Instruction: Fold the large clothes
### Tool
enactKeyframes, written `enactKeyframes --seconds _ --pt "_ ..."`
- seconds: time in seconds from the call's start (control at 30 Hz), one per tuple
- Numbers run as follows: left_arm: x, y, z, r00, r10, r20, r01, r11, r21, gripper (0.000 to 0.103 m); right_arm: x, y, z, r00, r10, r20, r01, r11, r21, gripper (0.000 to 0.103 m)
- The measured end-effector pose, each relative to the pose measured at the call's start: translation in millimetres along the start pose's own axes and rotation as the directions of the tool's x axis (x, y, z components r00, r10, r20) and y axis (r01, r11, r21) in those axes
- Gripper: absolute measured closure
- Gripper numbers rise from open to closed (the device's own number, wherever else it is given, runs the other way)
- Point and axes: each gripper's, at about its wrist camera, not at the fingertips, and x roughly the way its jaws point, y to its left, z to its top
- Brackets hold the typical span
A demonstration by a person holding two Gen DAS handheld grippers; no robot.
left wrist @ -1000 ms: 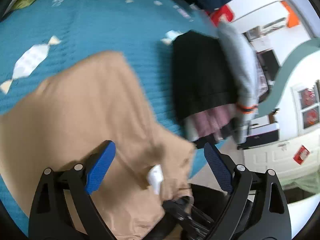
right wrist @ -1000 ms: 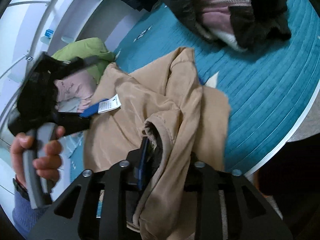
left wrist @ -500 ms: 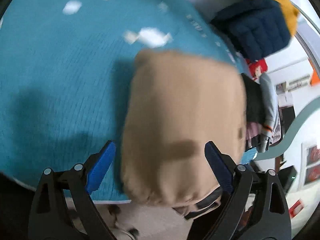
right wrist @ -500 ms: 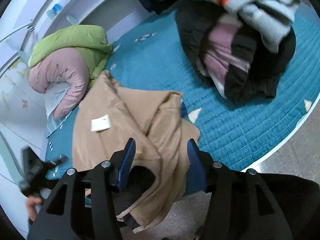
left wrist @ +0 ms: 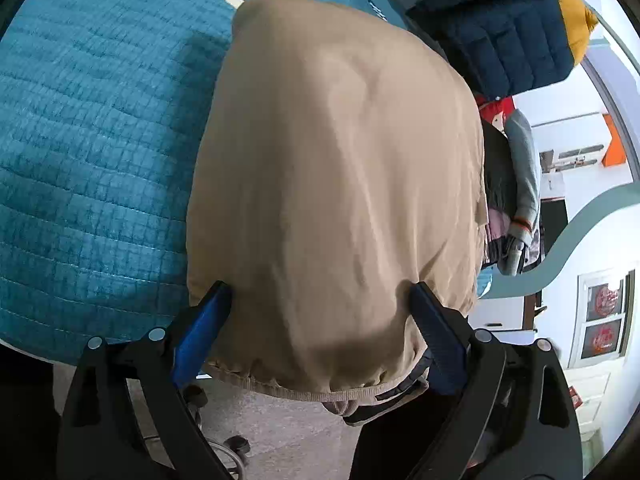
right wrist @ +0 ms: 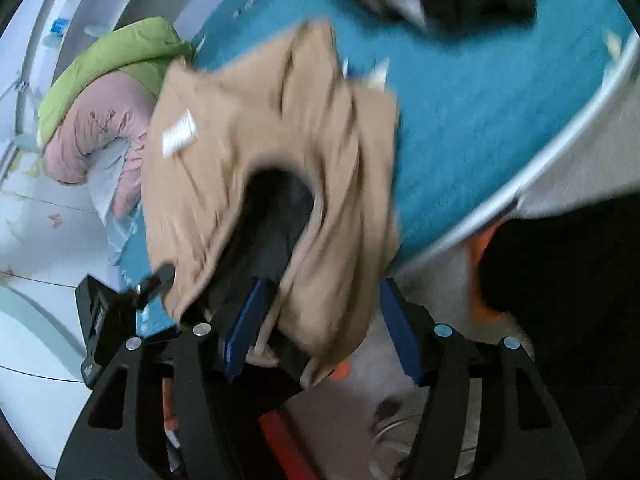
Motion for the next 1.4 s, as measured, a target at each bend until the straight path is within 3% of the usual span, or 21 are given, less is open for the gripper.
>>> enactKeyframes --seconds 0.1,0.17,0.2,0.23,0.3,0.4,0.57,0.63,0.77,0.8,0.9,0.97,1.07,1.2,1.27,1.33,1.4 --pt "11 -11 -4 1.0 -0.007 -0.01 0.007 1.0 0.002 0.012 27 -8 -11 0.994 0.098 -0.048 -0.091 0.988 0.127 0.045" --pt "11 -10 -6 1.0 -0.003 -0.013 0.003 1.0 0.005 0.012 44 -6 -15 0.988 0.147 -0.054 -0.137 0.979 0.153 0.046" --pt "8 -7 -7 1.0 -0.008 -0.015 0.008 1.0 0.004 0.012 50 -3 -15 0.981 0.184 -0.057 -0.173 0.971 0.163 0.059" --pt "7 -6 -7 1.0 -0.016 -0.016 0.016 1.0 0.004 0.012 56 3 -16 0.978 0.198 -0.062 -0.186 0.969 0.16 0.083" --pt "3 -5 -6 1.0 -0.024 -0.009 0.024 1.0 0.007 0.012 62 20 -16 0.978 0.204 -0.053 -0.197 0.973 0.12 0.093" --pt "-9 -4 -1 0.999 -0.039 0.011 0.039 0.999 0.016 0.012 77 50 -16 0.956 0.284 -0.074 -0.277 0.956 0.098 0.094" --pt "-22 -3 10 0.999 -0.013 0.036 0.012 0.999 0.034 0.012 112 83 -11 0.932 0.354 -0.07 -0.343 0.93 0.132 0.094" --pt "-22 0 14 0.999 0.008 0.037 -0.009 0.999 0.032 0.012 122 87 -10 0.932 0.354 -0.074 -0.341 0.928 0.15 0.094" --pt "-21 5 13 1.0 0.0 0.029 -0.001 1.0 0.013 0.012 124 83 -11 0.955 0.278 -0.108 -0.264 0.957 0.122 0.084" --pt "-21 5 11 1.0 -0.003 0.027 0.002 1.0 0.019 0.012 119 83 -11 0.958 0.263 -0.119 -0.251 0.962 0.104 0.076" --pt "-22 4 7 1.0 -0.014 0.022 0.013 0.999 0.032 0.012 85 87 -13 0.979 0.162 -0.124 -0.169 0.984 -0.053 0.064" --pt "-23 3 6 1.0 -0.017 0.023 0.017 0.999 0.03 0.012 54 88 -14 0.99 0.093 -0.103 -0.11 0.98 -0.168 0.063" --pt "-26 4 6 0.999 -0.025 0.033 0.024 1.0 0.018 0.012 12 89 -7 1.0 0.029 -0.005 -0.03 0.963 -0.268 0.063" --pt "-29 1 3 0.999 -0.017 0.04 0.016 0.999 0.032 0.012 -18 103 18 0.989 0.042 0.144 0.01 0.939 -0.344 0.056" --pt "-29 0 2 0.999 -0.007 0.037 0.006 0.999 0.038 0.012 -11 116 36 0.982 0.036 0.183 0.032 0.934 -0.355 0.05" --pt "-28 -3 3 1.0 -0.002 0.032 0.0 0.999 0.04 0.012 13 121 44 0.989 -0.031 0.142 0.083 0.924 -0.374 0.046" --pt "-27 -5 4 1.0 0.011 0.028 -0.013 0.999 0.049 0.012 41 107 56 0.998 -0.031 0.058 0.048 0.944 -0.326 0.048"
